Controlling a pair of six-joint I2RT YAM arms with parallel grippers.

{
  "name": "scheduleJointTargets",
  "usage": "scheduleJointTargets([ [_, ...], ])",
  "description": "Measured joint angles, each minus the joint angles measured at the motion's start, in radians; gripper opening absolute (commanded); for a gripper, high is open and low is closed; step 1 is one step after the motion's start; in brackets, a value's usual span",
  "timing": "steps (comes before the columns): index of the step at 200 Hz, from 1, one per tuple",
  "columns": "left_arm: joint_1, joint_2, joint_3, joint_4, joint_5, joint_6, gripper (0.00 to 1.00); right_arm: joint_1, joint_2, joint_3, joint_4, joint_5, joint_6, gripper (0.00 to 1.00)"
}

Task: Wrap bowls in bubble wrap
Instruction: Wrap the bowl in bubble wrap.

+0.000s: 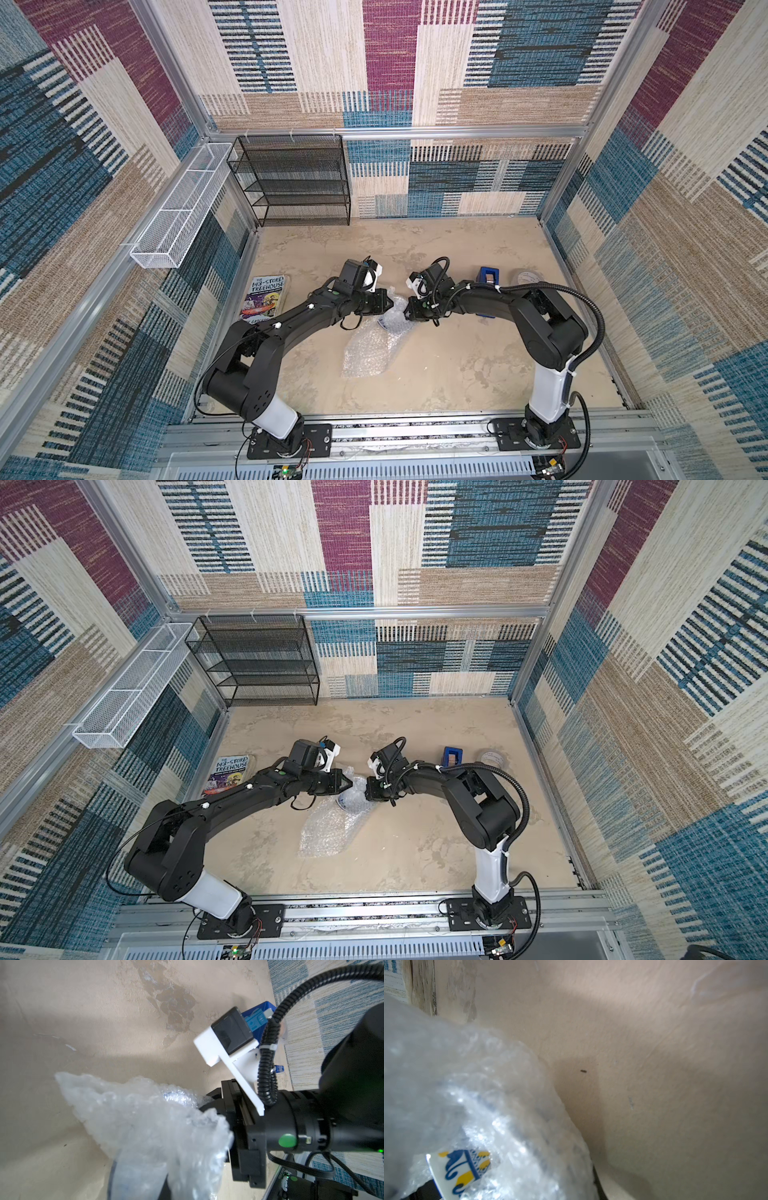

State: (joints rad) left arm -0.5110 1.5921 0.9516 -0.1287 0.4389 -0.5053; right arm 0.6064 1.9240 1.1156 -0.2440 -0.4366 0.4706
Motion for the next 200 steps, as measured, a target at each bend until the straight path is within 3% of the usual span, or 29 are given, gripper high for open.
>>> scheduleJointTargets([
  [51, -0.044, 0.066, 0.001, 0.047, -0.015, -0.023, 0.24, 0.013, -0.003, -0.003, 0.005, 0.017, 0.007, 0.0],
  [146, -0.067, 0.13, -0.06, 0.15, 0.013, -0.022, 0.14, 0.022, -0.024, -0.019, 0.01, 0.043, 0.026, 0.0],
  [178, -0.066, 0.154, -0.055, 0.174, 0.035, -0.021, 0.11, 0.02, -0.042, -0.024, -0.008, 0.068, 0.034, 0.17],
  [200, -0.069, 0.175, -0.052, 0.172, 0.068, -0.017, 0.04, 0.016, -0.051, -0.039, -0.014, 0.06, 0.048, 0.26],
])
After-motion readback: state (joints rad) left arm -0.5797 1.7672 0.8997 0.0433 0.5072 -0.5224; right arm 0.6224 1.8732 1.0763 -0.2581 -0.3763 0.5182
